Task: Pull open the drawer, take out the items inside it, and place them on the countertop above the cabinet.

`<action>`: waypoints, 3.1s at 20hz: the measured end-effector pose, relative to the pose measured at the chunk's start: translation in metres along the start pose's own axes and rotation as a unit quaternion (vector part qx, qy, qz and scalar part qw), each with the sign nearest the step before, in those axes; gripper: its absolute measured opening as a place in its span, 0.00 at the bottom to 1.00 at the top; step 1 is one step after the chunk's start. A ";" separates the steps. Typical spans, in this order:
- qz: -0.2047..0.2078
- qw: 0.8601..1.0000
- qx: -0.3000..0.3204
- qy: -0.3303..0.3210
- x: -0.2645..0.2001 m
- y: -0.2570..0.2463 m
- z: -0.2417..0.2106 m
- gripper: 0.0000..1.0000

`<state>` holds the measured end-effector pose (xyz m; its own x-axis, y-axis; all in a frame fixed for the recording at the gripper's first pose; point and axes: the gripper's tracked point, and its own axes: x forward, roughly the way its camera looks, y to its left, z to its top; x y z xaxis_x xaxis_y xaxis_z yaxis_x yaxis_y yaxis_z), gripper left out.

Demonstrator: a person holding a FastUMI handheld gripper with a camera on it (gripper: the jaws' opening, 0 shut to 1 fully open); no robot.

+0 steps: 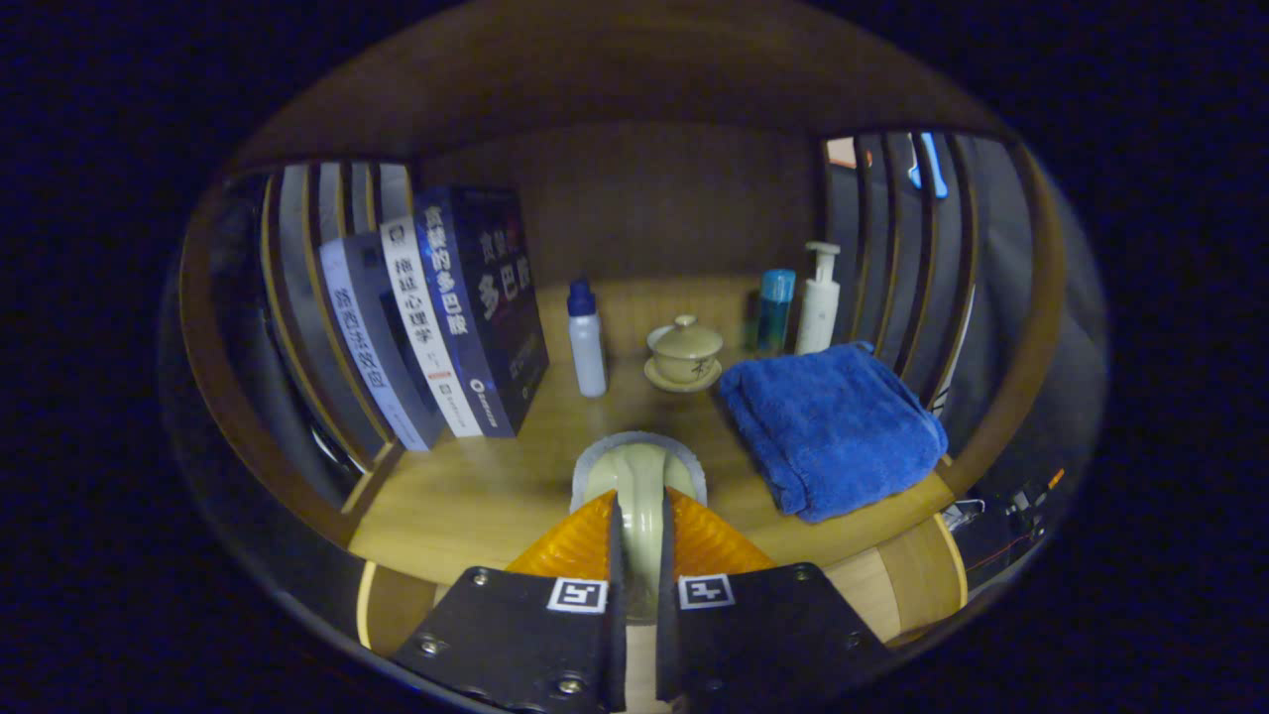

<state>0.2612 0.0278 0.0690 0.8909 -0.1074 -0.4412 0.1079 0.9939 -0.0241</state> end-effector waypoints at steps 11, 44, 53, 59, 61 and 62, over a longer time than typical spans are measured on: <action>0.005 0.998 0.034 -0.044 0.050 -0.006 0.025 0.12; 0.000 0.979 -0.003 -0.205 -0.245 -0.008 -0.014 1.00; 0.006 0.977 -0.032 -0.212 -0.271 -0.009 -0.109 1.00; 0.019 0.988 -0.016 -0.154 -0.234 -0.010 -0.202 1.00; 0.017 0.990 -0.014 -0.140 -0.221 -0.012 -0.223 1.00; 0.010 0.991 -0.017 -0.132 -0.213 -0.017 -0.234 1.00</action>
<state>-0.0338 0.0398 -0.0469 0.9775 -0.0863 -0.1925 0.0782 0.9957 -0.0491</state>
